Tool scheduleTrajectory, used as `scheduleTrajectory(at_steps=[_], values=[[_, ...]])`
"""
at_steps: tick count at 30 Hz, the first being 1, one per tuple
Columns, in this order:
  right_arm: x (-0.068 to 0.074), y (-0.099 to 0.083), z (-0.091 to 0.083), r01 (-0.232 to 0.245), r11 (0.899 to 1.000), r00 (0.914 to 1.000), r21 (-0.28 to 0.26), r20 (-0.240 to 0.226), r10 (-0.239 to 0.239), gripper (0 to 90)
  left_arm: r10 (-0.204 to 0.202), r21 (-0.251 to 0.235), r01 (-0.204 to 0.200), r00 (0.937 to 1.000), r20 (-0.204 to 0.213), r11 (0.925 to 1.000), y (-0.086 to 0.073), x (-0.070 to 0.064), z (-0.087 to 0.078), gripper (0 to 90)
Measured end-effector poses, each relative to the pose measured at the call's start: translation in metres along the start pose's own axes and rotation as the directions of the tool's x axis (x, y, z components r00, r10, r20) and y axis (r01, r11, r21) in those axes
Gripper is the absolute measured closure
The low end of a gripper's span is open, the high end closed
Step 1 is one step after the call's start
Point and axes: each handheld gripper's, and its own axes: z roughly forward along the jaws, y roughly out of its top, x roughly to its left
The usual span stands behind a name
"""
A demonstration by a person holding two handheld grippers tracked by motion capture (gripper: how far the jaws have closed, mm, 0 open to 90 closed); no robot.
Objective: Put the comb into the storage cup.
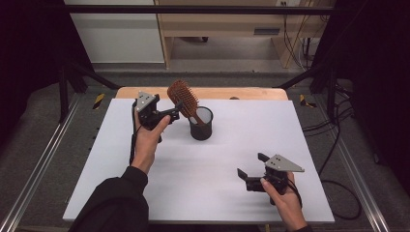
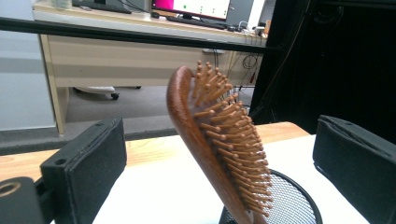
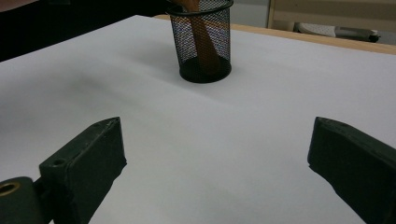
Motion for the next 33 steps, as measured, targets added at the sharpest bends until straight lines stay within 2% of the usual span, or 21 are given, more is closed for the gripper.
scheduleTrajectory(at_steps=[2, 10, 13, 18, 33], values=[[0.0, 0.0, 0.0, -0.003, 1.0, 1.0, -0.003, 0.0, 0.003, 4.3, -0.008, 0.003, 0.008, 0.9999, 0.011, 1.0, 0.0, -0.002, -0.001, 3.0], [0.0, 0.0, 0.0, -0.004, 1.0, 1.0, -0.007, -0.004, 0.004, 4.2, 0.022, 0.001, -0.022, 0.9995, 0.021, 0.9998, 0.003, -0.005, -0.009, 2.6], [0.001, 0.0, 0.0, -0.002, 1.0, 1.0, -0.005, -0.003, 0.002, 4.2, 0.033, 0.009, -0.033, 0.9994, 0.011, 0.9994, 0.002, -0.006, -0.012, 2.6], [0.001, 0.0, 0.001, 0.0, 1.0, 1.0, 0.001, -0.001, 0.0, 4.2, 0.043, 0.014, -0.044, 0.9987, 0.025, 0.9989, 0.002, -0.007, -0.018, 2.6], [0.001, -0.001, 0.001, 0.009, 1.0, 0.9999, 0.006, 0.004, -0.01, 4.3, 0.067, -0.002, -0.067, 0.9969, 0.042, 0.9978, 0.011, -0.002, -0.045, 2.5]])
